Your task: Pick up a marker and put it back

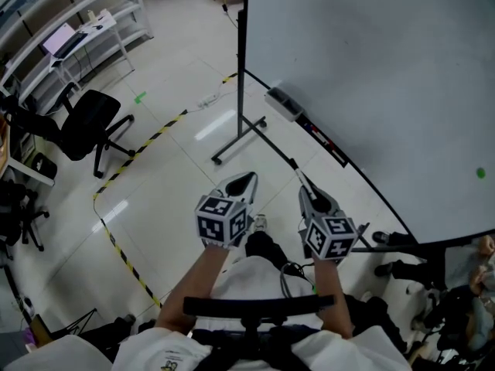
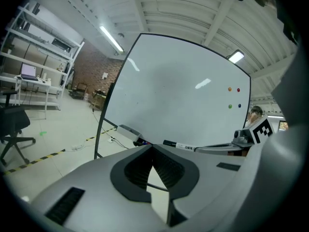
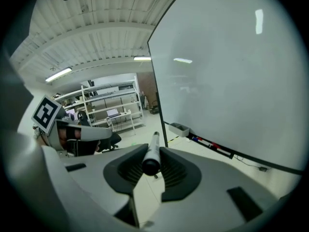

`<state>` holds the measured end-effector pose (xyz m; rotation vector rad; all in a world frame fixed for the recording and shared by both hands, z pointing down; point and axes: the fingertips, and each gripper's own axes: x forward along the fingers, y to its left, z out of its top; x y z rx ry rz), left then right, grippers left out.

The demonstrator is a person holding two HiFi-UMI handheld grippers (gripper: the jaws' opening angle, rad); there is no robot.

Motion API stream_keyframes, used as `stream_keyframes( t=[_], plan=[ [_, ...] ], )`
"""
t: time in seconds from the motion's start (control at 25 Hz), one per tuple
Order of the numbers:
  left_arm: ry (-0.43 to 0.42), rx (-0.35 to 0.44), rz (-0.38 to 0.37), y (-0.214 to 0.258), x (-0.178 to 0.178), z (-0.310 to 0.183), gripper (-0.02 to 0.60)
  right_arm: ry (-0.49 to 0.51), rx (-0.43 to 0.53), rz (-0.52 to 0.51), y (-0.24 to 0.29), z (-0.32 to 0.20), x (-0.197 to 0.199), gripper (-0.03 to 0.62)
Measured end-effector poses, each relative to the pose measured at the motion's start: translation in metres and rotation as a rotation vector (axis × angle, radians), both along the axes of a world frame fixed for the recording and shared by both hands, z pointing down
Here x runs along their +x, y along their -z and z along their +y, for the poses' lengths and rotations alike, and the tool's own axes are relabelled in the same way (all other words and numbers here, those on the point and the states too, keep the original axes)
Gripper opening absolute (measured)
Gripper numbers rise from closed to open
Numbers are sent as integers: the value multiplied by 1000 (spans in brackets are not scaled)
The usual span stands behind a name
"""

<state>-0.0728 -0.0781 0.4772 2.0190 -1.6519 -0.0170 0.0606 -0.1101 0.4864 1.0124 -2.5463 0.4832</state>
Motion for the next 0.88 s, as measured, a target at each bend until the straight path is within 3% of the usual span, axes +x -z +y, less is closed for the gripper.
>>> stream_keyframes(
  t=[0.52,0.88],
  plan=[
    [-41,36,-73,12,21,13,-5,16,9,-7,1,15,6,87],
    [-32,22,-36,9,17,9,-3,20,8,2,1,6,-2,87]
  ],
)
